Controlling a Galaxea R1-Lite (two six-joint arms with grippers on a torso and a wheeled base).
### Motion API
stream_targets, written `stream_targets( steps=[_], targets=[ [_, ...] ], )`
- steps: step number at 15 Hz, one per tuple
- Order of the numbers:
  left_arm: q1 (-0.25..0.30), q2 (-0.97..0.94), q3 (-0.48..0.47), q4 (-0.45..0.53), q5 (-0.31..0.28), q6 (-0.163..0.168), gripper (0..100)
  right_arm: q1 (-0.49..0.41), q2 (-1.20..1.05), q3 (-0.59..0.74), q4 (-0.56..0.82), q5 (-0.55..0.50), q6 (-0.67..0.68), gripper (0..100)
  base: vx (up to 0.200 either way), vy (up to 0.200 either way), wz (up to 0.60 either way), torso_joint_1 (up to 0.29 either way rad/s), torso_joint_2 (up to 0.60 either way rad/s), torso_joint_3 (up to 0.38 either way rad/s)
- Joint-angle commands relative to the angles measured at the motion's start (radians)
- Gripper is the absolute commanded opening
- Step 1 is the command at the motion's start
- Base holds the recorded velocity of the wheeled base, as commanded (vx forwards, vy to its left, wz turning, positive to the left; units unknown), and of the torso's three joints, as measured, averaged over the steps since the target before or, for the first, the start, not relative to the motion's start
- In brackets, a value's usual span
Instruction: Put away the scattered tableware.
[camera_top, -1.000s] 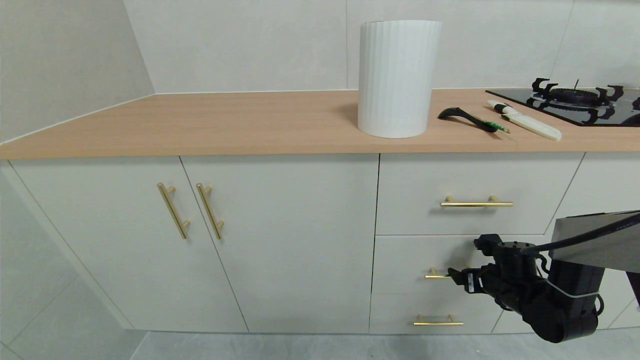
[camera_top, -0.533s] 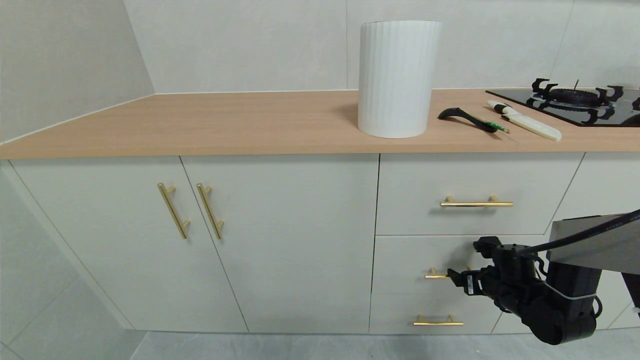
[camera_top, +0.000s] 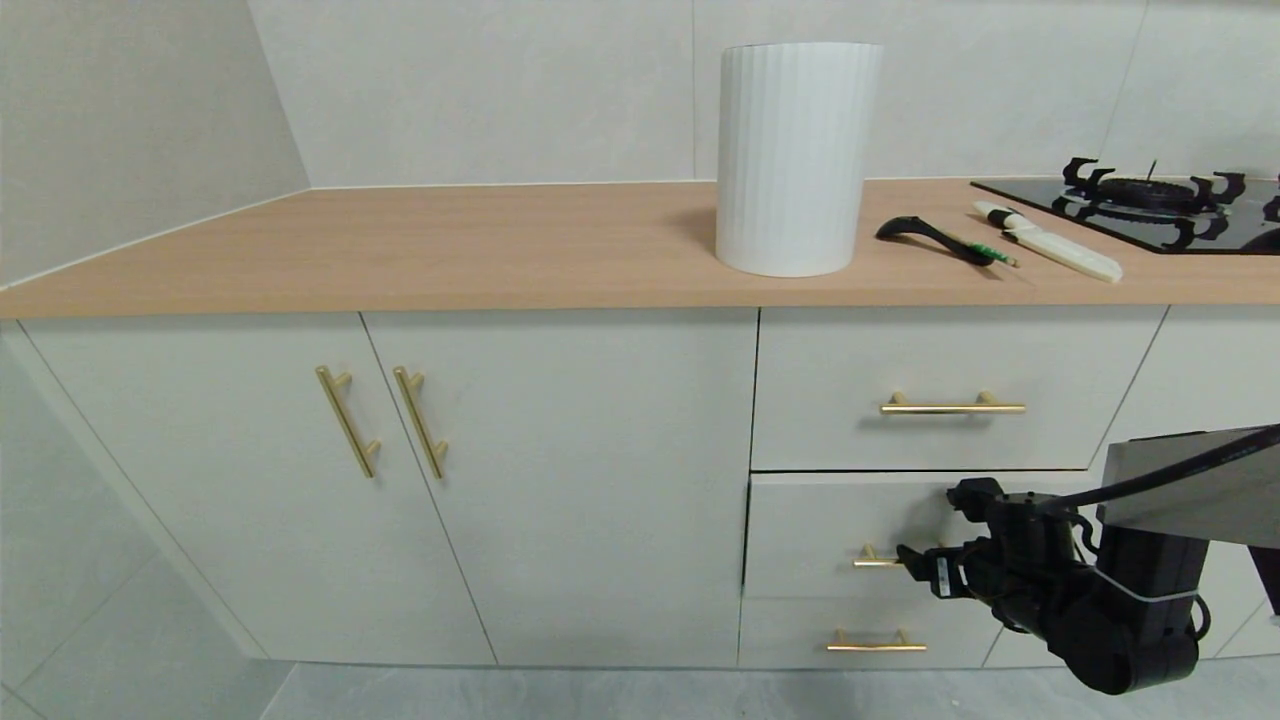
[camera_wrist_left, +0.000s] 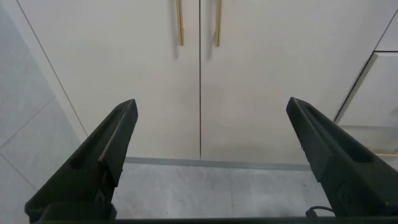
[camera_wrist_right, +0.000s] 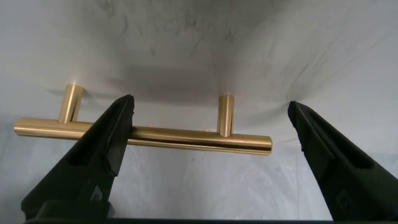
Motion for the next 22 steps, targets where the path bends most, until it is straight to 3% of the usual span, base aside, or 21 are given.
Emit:
stream_targets(
  steps=[1, 5, 8, 12, 14, 22],
  targets=[
    [0.000, 0.002, 0.000, 0.000, 0.000, 0.000, 100, 0.001, -0.001, 0.002, 0.000, -0.001, -0.002, 100, 0.000, 0.000, 0.00, 0.000, 0.00, 0.000],
    [0.000, 0.002, 0.000, 0.000, 0.000, 0.000, 100, 0.001, -0.040, 0.031, 0.012, 0.001, -0.013, 100, 0.000, 0.000, 0.00, 0.000, 0.00, 0.000],
    [0.000, 0.002, 0.000, 0.000, 0.000, 0.000, 100, 0.004, -0.138, 0.054, 0.136, 0.004, -0.025, 100, 0.000, 0.000, 0.00, 0.000, 0.00, 0.000],
    [0.000, 0.002, 0.000, 0.000, 0.000, 0.000, 100, 0.031, -0.428, 0.075, 0.484, 0.032, -0.082, 100, 0.000, 0.000, 0.00, 0.000, 0.00, 0.000],
    [0.000, 0.002, 0.000, 0.000, 0.000, 0.000, 100, 0.059, -0.540, 0.071, 0.593, 0.045, -0.082, 100, 0.000, 0.000, 0.00, 0.000, 0.00, 0.000],
    [0.000, 0.002, 0.000, 0.000, 0.000, 0.000, 100, 0.077, -0.633, 0.035, 0.587, 0.035, -0.007, 100, 0.000, 0.000, 0.00, 0.000, 0.00, 0.000]
  ],
)
